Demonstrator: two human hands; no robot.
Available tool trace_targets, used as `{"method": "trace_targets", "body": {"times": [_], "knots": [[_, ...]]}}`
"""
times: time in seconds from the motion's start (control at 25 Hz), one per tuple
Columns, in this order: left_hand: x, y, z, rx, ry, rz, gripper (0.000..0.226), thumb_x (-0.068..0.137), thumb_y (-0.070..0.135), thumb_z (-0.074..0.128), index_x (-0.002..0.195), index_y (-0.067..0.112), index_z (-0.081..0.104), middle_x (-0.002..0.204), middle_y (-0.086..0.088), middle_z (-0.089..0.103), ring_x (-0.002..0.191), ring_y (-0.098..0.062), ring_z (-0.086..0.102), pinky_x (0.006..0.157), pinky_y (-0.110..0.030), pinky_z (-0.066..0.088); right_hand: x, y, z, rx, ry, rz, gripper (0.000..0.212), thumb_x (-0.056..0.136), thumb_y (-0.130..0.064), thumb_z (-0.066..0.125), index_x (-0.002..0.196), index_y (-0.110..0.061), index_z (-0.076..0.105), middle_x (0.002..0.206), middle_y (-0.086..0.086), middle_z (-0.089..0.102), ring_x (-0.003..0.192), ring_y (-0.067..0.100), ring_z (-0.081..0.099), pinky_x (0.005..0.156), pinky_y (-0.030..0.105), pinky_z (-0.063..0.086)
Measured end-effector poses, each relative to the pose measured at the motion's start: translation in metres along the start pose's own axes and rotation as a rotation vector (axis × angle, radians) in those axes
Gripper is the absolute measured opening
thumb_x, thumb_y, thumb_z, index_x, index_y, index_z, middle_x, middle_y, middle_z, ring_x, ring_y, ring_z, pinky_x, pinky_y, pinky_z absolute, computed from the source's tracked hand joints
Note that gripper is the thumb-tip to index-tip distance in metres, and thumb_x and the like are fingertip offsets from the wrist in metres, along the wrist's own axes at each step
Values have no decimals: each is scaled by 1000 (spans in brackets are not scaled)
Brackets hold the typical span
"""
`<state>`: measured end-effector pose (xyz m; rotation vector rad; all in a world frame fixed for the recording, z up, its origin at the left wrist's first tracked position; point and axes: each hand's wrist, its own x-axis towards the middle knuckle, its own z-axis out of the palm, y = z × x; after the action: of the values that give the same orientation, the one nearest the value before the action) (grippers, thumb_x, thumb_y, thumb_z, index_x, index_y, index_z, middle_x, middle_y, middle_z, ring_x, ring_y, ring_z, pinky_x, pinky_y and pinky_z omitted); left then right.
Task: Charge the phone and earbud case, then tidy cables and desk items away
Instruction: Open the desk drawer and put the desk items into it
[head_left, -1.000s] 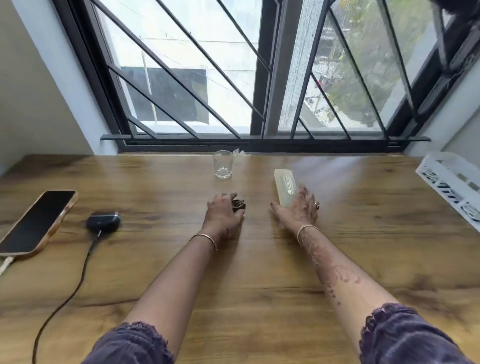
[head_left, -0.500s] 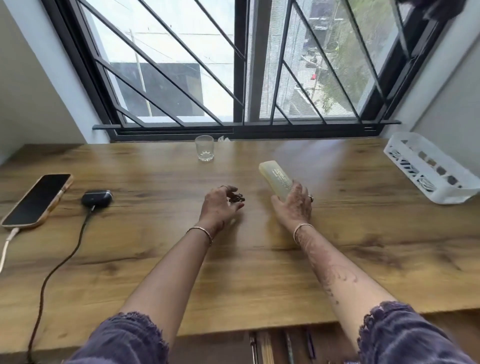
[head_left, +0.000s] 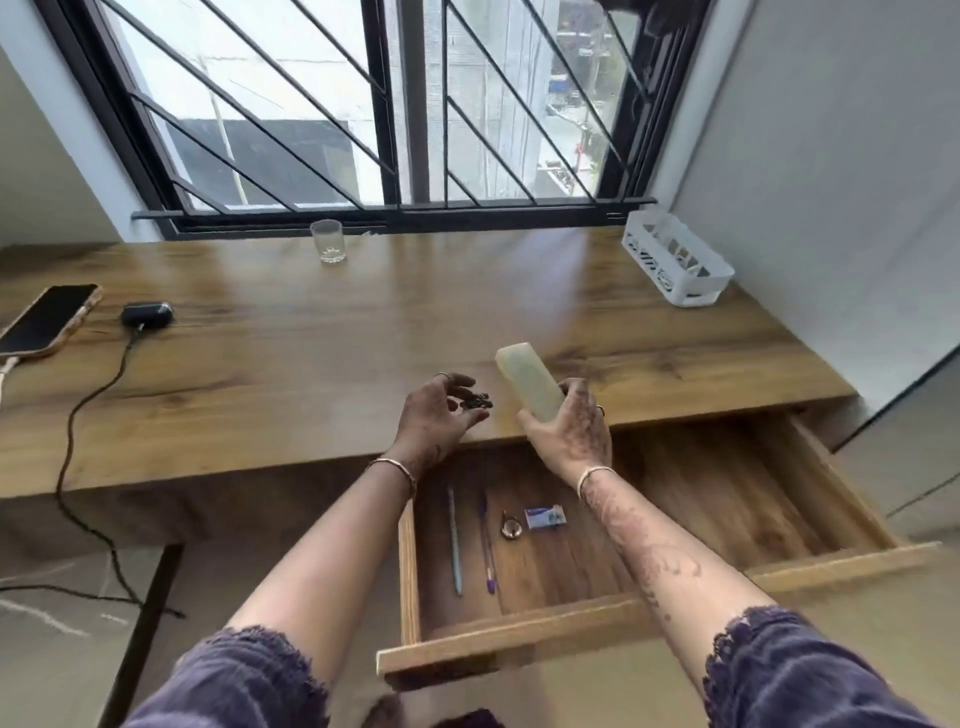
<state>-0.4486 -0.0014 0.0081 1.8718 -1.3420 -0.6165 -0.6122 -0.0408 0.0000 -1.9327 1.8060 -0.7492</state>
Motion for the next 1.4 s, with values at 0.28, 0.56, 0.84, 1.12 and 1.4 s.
{"method": "trace_targets", "body": {"times": [0.28, 0.56, 0.84, 1.12, 1.4], "knots": [[-73, 18, 42, 23, -76, -23, 39, 73, 20, 80, 109, 17, 65, 91, 7, 68, 66, 9, 52, 61, 5, 36, -68, 76, -43, -35, -56, 63, 69, 64, -46, 73, 115, -15, 40, 115, 6, 56, 110, 30, 55, 92, 38, 44], [-82, 20, 70, 114, -80, -48, 35, 76, 20, 77, 110, 25, 69, 102, 8, 71, 75, 2, 55, 73, -4, 40, -72, 114, -44, -73, -138, 200, 72, 64, -48, 74, 119, -13, 41, 125, 7, 49, 121, 29, 46, 102, 36, 36], [-67, 0, 98, 163, -97, -156, 31, 76, 19, 77, 105, 27, 70, 111, 3, 67, 101, -13, 62, 93, -27, 51, -50, 128, -17, -106, -258, 374, 89, 74, -42, 72, 139, -4, 25, 146, 14, 30, 138, 33, 28, 111, 43, 26], [-39, -19, 124, 236, -174, -206, 30, 78, 20, 75, 107, 22, 69, 110, -3, 70, 106, -20, 64, 93, -27, 49, -29, 135, 20, -126, -255, 490, 98, 75, -46, 72, 143, -1, 19, 149, 16, 27, 141, 33, 25, 113, 46, 23], [-27, -30, 137, 264, -232, -182, 32, 84, 15, 67, 115, 18, 66, 119, -5, 68, 112, -21, 61, 91, -23, 45, -22, 139, 30, -154, -318, 519, 105, 80, -49, 67, 149, 2, 5, 157, 18, 13, 146, 34, 14, 116, 45, 15]]}}
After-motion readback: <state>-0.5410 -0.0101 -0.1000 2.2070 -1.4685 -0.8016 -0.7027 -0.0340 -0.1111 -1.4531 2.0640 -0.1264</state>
